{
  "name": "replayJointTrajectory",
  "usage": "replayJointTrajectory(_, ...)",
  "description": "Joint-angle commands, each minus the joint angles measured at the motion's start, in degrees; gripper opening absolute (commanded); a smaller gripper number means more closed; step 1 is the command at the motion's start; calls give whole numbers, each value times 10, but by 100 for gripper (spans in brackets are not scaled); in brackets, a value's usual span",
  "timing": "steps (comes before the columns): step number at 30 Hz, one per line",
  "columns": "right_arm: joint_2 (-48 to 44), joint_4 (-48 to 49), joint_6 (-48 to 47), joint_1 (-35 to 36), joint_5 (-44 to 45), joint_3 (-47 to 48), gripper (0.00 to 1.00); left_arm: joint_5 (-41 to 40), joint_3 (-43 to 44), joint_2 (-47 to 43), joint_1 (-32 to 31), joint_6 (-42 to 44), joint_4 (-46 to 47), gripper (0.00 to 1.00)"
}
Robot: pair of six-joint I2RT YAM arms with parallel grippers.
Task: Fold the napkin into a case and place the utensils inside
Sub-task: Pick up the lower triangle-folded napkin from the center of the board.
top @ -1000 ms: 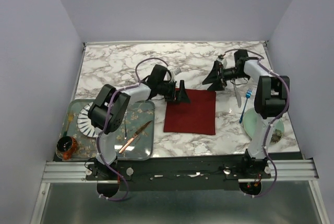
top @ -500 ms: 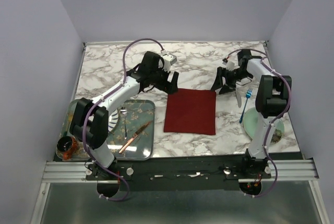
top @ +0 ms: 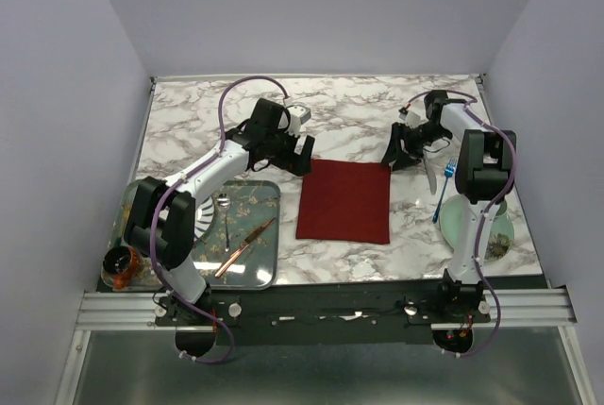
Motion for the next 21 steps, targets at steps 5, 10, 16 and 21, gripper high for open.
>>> replayJointTrajectory(5, 28, -28, -24, -2, -13, 35, 61, -12, -2, -5, 11, 3, -4, 99)
replayJointTrajectory(10, 33, -38, -32, -2, -19, 42, 61, -10, 2, 3, 19, -1, -7, 99)
replayJointTrajectory(16, 33, -40, -26, -2, -18, 40, 58, -8, 9, 5, 28, -7, -10, 99)
replayJointTrajectory(21, 36, -42, -21, -2, -18, 45, 58, -11, 13, 7, 31, -8, -11, 99)
